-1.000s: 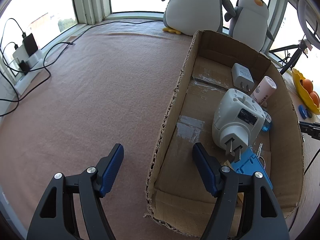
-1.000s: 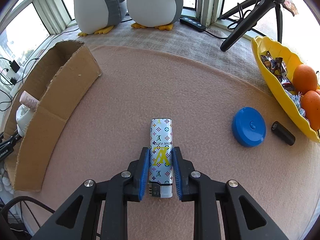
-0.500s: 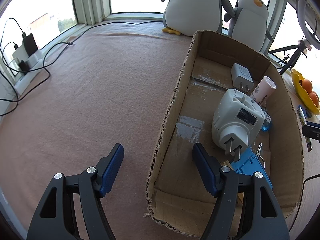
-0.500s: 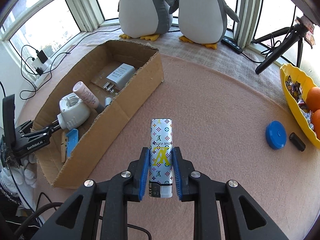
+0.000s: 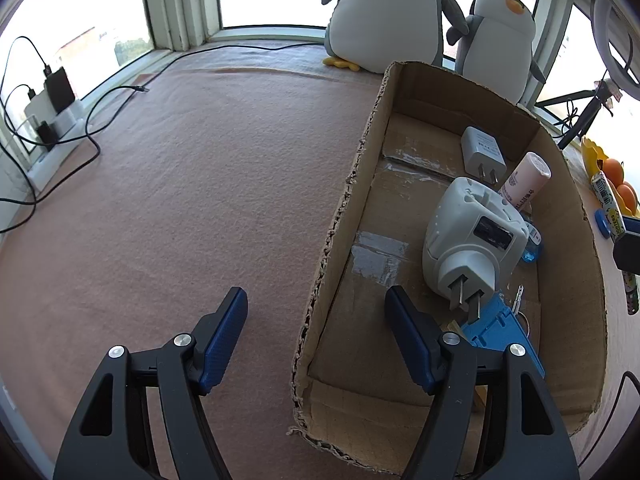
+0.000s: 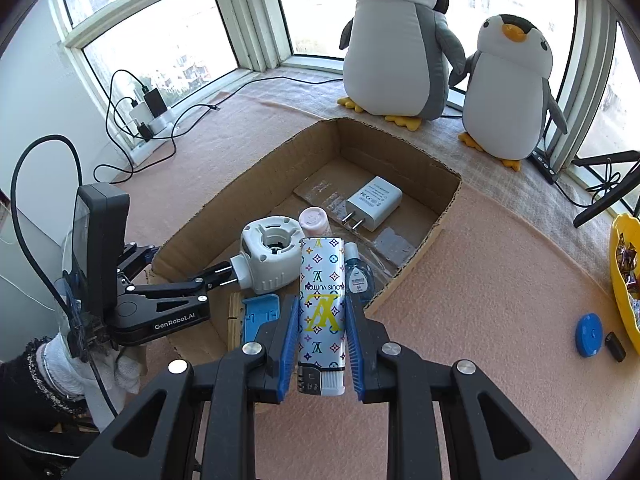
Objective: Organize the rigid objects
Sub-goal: 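Carry the lighter with the right tool into the box and release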
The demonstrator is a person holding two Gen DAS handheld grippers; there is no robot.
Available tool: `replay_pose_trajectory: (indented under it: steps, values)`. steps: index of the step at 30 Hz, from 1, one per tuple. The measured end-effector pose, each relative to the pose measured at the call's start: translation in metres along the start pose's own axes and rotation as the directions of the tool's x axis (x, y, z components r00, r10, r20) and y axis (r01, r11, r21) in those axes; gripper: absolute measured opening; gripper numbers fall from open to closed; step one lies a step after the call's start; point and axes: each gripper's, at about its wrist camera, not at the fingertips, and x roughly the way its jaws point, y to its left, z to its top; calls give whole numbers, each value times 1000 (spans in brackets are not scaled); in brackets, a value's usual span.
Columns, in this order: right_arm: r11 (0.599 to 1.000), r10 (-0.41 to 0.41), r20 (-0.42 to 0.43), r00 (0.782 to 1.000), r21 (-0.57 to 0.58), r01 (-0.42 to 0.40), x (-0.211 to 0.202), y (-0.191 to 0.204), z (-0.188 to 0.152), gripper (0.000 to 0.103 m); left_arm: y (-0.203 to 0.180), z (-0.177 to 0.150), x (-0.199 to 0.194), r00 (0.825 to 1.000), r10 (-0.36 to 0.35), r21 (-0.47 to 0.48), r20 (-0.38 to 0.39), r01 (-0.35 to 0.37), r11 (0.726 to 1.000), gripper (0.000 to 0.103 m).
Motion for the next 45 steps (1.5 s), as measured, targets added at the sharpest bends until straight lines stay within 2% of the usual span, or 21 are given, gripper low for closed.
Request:
replay_pose_trajectory:
  steps: [18, 19, 21, 23, 26, 30, 41, 45]
  values:
    - [998, 31, -13, 999, -57, -32, 15, 32, 2, 22, 0, -1, 0, 1000, -1, -1, 1, 1, 1000, 72]
    - [998, 30, -12, 999, -61, -31, 14, 32, 2, 23, 0, -1, -1, 1000, -1, -1, 2, 1, 1000, 72]
    - [997, 24, -5, 1000, -69, -24, 13, 34, 2, 38, 0, -1, -1, 1000, -1, 0, 2, 1, 1000, 73]
    - [997, 19, 7, 1000, -69, -18, 11, 34, 2, 46, 0, 0, -1, 1000, -1, 0, 3, 1, 1000, 73]
    - [998, 20, 13, 1000, -63, -19, 9, 33, 2, 48, 0, 0, -1, 1000, -1, -1, 3, 2, 1000, 73]
    - [998, 6, 18, 1000, -57, -5, 8, 31, 2, 59, 0, -1, -1, 1000, -2, 0, 3, 2, 1000, 73]
    - [998, -24, 52, 998, 52, 21, -6, 0, -10, 62, 1, -1, -1, 1000, -1, 1, 4, 1, 1000, 73]
    - [993, -59, 72, 996, 105, 52, -18, -18, -19, 63, 0, -1, -1, 1000, 0, 5, 5, 0, 1000, 73]
